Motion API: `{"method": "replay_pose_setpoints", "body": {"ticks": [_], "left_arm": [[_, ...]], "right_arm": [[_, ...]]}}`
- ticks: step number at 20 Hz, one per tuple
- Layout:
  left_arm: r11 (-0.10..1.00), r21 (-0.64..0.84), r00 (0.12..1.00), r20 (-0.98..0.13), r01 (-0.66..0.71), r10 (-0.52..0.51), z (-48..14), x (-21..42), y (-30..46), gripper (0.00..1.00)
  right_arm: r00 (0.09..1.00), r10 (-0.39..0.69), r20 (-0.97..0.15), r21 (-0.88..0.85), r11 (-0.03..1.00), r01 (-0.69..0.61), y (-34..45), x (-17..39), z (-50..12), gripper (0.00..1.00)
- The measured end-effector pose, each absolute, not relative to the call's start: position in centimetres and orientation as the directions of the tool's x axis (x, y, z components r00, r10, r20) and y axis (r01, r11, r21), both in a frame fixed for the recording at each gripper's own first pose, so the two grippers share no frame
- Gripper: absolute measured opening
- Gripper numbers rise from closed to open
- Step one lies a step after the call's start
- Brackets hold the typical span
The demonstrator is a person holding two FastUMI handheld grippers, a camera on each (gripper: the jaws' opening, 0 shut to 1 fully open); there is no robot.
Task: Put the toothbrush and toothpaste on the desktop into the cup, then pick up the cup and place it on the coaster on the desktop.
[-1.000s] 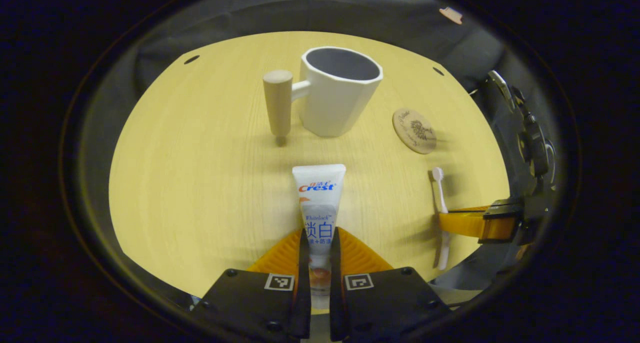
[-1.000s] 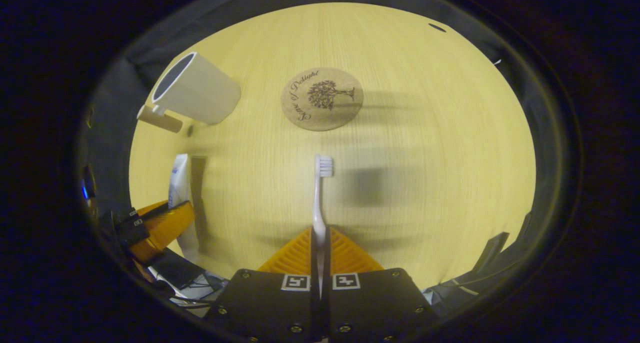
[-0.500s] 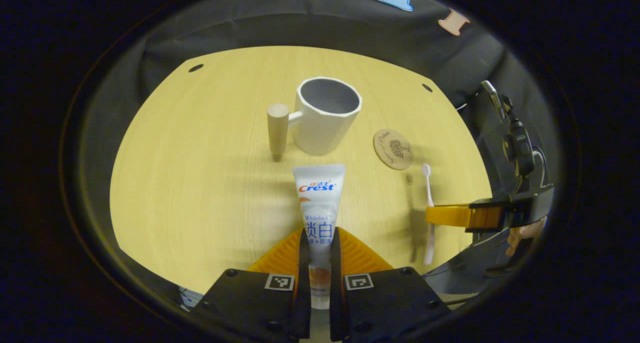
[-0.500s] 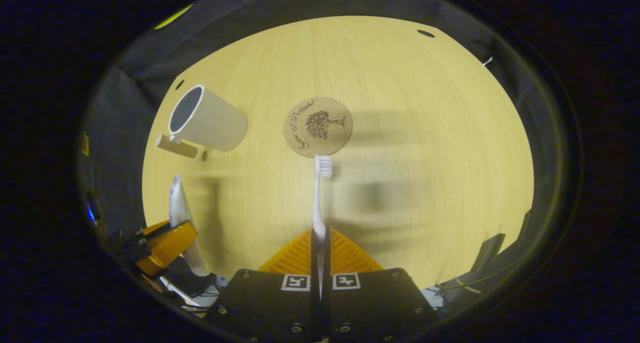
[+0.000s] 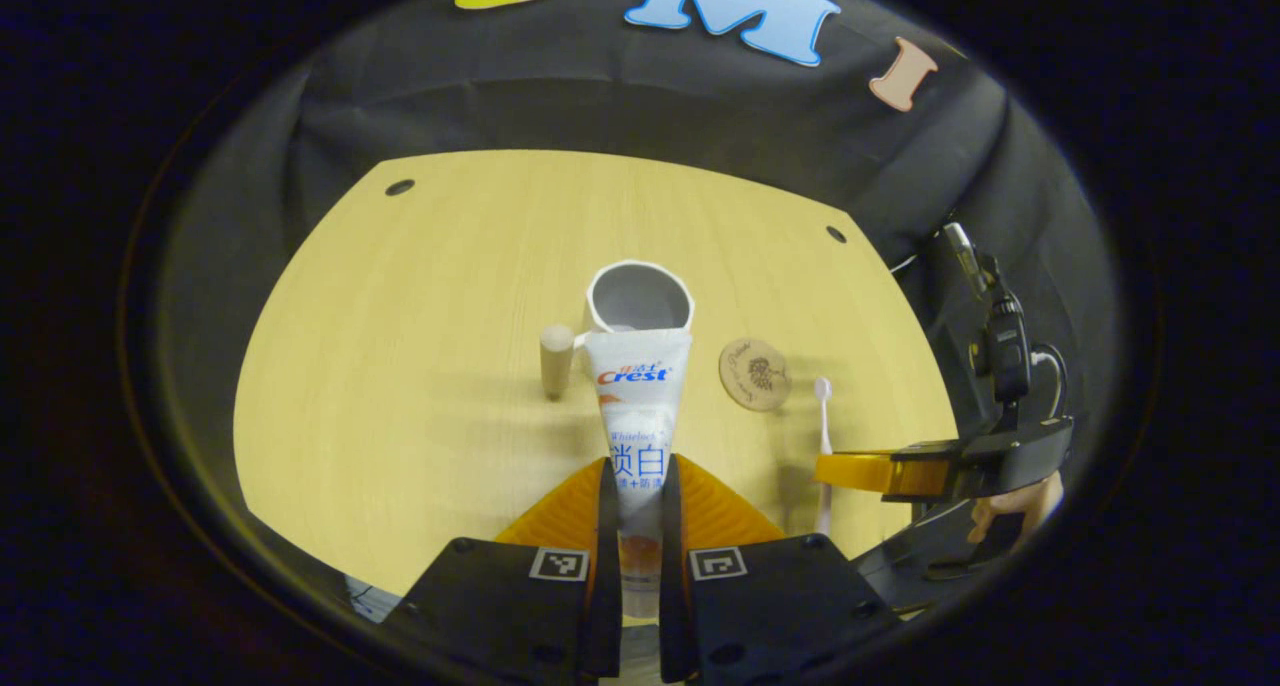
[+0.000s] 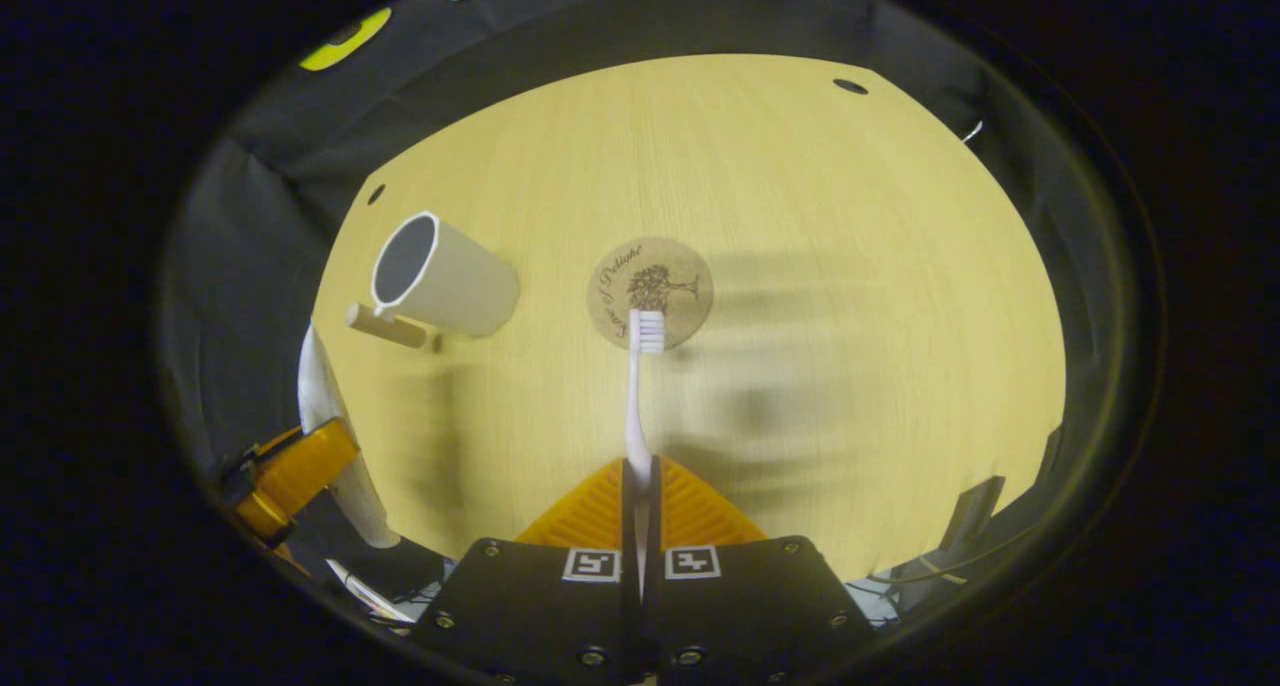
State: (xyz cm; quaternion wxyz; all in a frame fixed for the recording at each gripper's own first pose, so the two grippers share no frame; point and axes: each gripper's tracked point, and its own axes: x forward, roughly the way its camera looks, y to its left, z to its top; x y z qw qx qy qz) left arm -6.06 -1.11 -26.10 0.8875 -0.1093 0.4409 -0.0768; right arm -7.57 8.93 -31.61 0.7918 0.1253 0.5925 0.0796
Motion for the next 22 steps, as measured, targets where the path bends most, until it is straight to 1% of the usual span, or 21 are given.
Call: {"method": "replay_pose_setpoints", "body": {"ticks": [7, 11, 16, 22], "left_arm": [[0.964, -0.248, 0.680, -0.692, 0.091, -0.242, -24.8, -2.2, -1.1, 0.22], [0.962, -0.236, 0.729, -0.633, 0.141, -0.262, -24.7, 1.1, -1.4, 0.23], [0.952, -0.230, 0.744, -0.596, 0.201, -0.301, -24.9, 5.3, -1.8, 0.22], [0.936, -0.243, 0.753, -0.557, 0.256, -0.350, -27.0, 9.4, -2.6, 0.22]], "right_arm": [[0.361, 0.291, -0.886, 0.319, 0.947, 0.021, 9.0, -4.9, -28.4, 0.02], [0.391, 0.292, -0.873, 0.328, 0.944, 0.029, 8.7, -4.2, -27.4, 0.02], [0.405, 0.269, -0.874, 0.317, 0.947, 0.056, 7.7, -4.2, -27.2, 0.02], [0.420, 0.244, -0.874, 0.310, 0.946, 0.096, 5.8, -4.6, -26.5, 0.02]]}}
